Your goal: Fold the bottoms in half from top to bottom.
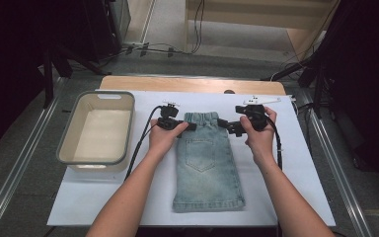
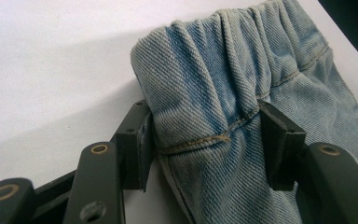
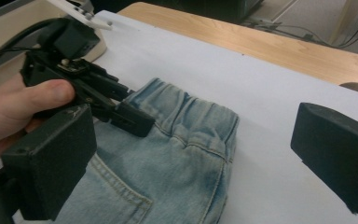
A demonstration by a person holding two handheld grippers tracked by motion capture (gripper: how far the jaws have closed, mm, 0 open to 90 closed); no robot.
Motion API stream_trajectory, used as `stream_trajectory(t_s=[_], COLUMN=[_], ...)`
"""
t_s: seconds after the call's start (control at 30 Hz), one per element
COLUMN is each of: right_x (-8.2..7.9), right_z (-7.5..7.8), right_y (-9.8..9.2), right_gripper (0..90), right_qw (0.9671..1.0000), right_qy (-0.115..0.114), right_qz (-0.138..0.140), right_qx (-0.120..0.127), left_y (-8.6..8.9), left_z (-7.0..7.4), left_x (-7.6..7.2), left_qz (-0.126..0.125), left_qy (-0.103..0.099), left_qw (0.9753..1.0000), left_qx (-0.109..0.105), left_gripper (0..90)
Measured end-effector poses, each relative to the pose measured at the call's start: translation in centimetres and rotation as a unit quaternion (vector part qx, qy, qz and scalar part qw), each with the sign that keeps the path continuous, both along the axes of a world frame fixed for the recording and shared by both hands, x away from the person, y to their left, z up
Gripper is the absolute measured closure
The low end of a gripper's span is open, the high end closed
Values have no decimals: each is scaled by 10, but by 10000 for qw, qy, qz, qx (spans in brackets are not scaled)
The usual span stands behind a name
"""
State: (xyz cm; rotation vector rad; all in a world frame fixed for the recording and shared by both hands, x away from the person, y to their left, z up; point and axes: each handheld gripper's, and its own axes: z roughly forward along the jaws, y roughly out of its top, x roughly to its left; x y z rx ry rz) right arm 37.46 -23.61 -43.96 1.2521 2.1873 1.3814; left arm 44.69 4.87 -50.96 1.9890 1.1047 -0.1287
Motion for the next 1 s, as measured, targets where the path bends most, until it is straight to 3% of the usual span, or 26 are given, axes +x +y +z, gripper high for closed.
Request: stream_trajectory(t_s=[0.13,0.33,0.53,0.77,1.0], right_x=[9,18,26,34,37], right_z=[-8,-24,-37,-54,-64], right_y=[-2,1,6,8,11], right_gripper=[0,0,0,108,175], right_qw=[9999,9993,9982,9952,9927], right_qy=[141,355,497,883,1118], right_qz=[-45,-26,-222,-378,-403], right_qx=[44,-64,-237,-165,-212], left_y=[1,1,1,1,2], left_z=[-1,-1,-1,-1,-1], left_x=[0,0,0,0,0], left_qz=[-20,-26,-41,-46,-53], left_qy=[-20,-21,-31,-41,-45], left_qw=[10000,10000,10000,10000,10000], left_qx=[-13,-15,-6,-16,-23], left_gripper=[434,435,435,435,436])
